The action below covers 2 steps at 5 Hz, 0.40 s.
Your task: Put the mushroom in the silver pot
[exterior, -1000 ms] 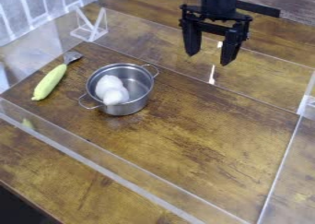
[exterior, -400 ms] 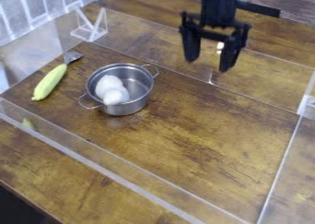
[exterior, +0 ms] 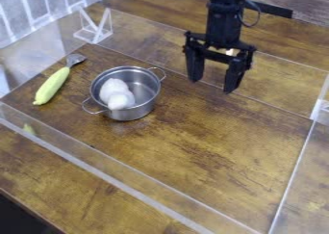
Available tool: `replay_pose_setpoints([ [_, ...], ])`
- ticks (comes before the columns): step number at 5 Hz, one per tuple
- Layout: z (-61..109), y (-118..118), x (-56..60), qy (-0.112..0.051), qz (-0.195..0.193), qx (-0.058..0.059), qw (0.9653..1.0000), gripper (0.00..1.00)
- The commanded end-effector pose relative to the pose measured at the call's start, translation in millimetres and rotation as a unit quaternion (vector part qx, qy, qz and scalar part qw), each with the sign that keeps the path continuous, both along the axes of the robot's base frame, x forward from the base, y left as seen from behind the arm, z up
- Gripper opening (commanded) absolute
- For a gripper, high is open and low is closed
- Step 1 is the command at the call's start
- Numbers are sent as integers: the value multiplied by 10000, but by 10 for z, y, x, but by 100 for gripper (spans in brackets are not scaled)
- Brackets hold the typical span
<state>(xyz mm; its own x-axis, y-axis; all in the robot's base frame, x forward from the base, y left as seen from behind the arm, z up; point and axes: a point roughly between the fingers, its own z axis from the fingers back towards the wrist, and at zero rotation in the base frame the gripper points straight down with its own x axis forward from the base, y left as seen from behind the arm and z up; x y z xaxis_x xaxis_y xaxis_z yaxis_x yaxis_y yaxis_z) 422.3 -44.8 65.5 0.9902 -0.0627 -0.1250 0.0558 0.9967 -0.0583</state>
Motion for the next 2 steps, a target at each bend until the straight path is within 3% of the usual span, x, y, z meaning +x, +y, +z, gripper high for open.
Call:
replay_pose_setpoints([
  [1, 223, 48, -6, -252, 64, 40, 9997, 100],
  [2, 121, 66, -35, -88, 97, 77, 9999, 100],
])
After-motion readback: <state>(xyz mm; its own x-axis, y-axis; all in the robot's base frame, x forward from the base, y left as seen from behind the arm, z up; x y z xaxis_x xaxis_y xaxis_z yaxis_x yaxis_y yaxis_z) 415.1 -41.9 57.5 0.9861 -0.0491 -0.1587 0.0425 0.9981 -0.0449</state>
